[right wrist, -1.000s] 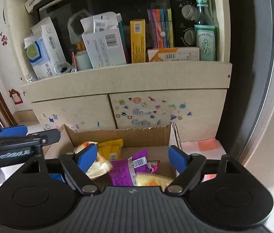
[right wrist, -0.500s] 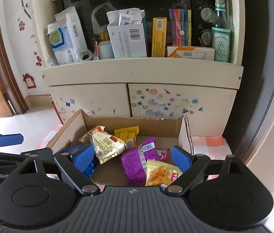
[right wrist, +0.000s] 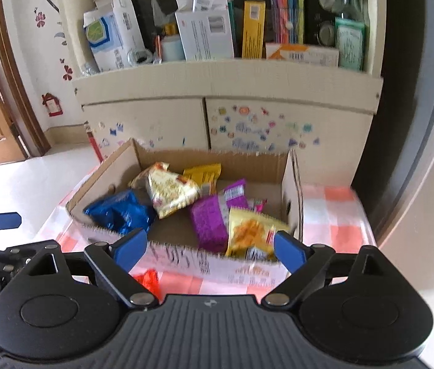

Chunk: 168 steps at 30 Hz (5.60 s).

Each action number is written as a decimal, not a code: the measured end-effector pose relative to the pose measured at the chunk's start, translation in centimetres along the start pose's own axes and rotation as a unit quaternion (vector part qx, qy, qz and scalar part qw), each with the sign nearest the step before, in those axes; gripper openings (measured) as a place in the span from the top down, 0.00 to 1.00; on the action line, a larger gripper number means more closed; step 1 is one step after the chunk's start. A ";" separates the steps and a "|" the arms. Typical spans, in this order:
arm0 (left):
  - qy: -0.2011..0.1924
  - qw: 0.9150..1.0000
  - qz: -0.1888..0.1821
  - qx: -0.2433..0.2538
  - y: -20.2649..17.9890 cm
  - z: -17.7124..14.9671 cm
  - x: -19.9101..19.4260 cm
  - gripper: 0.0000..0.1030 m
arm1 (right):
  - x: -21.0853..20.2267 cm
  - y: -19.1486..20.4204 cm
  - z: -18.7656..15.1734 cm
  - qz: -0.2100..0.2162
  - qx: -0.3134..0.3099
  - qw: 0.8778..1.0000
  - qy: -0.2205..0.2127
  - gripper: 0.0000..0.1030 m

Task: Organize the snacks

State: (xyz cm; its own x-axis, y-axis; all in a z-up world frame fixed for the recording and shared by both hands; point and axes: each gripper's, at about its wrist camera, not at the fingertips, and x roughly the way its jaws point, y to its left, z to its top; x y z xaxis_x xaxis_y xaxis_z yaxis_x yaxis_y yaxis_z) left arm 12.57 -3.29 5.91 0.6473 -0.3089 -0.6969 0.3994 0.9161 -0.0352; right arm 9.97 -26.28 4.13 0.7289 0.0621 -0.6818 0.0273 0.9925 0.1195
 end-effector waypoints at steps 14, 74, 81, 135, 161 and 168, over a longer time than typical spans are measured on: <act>0.083 0.995 -0.046 0.021 -2.1 -8.8 -1.9 0.12 | 3.6 -1.5 -5.1 0.002 0.042 0.993 0.109 0.09; 0.100 0.994 0.038 0.005 0.1 -17.0 -1.0 0.00 | -1.8 6.0 -14.8 0.069 -0.305 0.940 0.139 0.04; 0.102 0.994 0.025 0.037 -0.1 -16.5 -0.7 0.00 | 0.0 6.5 -14.8 0.095 -0.328 0.928 0.147 0.04; 0.011 0.995 0.032 0.090 -3.2 -11.1 -5.6 0.52 | -5.0 8.2 -11.0 0.069 -0.273 0.959 0.010 0.34; -0.064 0.993 0.042 0.092 -2.0 -2.3 -3.4 0.52 | -4.6 6.1 -5.5 0.016 -0.191 0.978 -0.087 0.33; -0.088 0.992 0.031 0.079 -2.6 0.6 -2.0 0.52 | -3.9 4.6 -3.2 -0.009 -0.133 0.984 -0.121 0.34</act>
State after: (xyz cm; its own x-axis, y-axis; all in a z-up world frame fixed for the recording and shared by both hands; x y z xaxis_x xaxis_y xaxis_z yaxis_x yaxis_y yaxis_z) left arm 10.59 -5.21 7.84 0.7717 -0.3049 -0.5581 0.4429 0.8874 0.1276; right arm 5.06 -21.66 5.06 0.8728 0.0496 -0.4856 -0.1154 0.9876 -0.1065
